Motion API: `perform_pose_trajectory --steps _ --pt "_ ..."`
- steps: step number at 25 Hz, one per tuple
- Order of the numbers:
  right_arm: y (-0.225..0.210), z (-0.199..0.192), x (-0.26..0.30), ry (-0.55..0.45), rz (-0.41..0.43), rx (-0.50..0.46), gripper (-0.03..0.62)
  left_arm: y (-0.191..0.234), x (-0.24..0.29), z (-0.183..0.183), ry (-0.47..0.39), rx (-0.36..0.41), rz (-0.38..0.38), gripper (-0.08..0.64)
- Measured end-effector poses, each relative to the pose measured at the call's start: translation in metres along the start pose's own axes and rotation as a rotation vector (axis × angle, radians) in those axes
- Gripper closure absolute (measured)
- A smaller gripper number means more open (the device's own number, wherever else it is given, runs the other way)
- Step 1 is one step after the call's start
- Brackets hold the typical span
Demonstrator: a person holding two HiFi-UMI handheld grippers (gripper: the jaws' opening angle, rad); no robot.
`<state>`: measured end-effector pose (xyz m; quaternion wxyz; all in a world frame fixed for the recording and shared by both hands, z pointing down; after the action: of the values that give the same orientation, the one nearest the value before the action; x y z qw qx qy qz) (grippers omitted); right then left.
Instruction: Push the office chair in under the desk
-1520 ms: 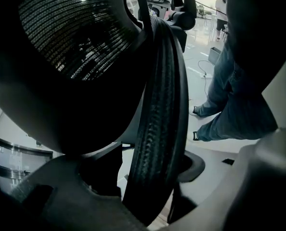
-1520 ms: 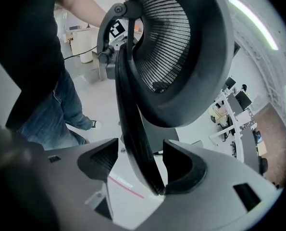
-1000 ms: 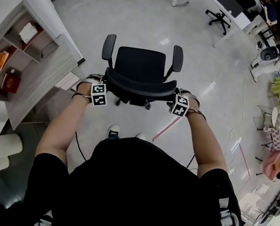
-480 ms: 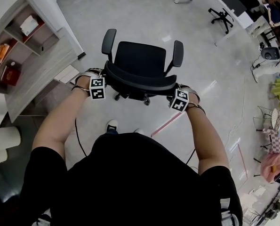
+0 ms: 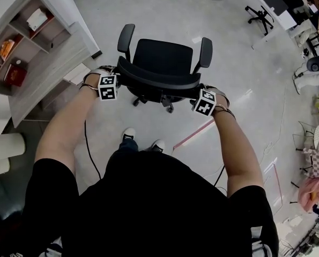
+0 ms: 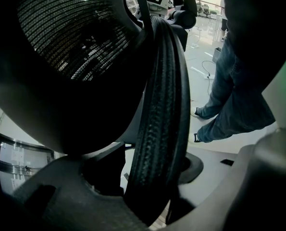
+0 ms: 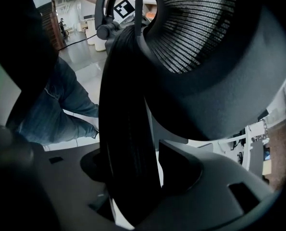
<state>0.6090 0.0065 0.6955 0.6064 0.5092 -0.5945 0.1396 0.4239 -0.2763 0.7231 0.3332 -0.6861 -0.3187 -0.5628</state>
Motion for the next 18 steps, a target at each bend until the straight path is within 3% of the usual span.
perform_pose_trajectory --steps 7,18 --pt "-0.002 0.003 -0.002 -0.024 -0.031 0.01 0.35 -0.003 -0.002 -0.001 0.016 -0.026 -0.023 0.313" --pt "0.014 0.013 -0.006 0.021 -0.015 0.002 0.364 -0.009 -0.005 -0.01 0.019 -0.032 -0.062 0.305"
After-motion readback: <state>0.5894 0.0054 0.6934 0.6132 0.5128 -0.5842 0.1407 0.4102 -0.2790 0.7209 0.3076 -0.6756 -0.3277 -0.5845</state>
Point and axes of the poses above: the fingertips, and each gripper's own axes: x forward along the fingers, y to its left, z out of its top, the point moved 3 cm from there along -x, backward along the fingers, and after that the axes turned 14 degrees about -z, right-handed, at the moved point
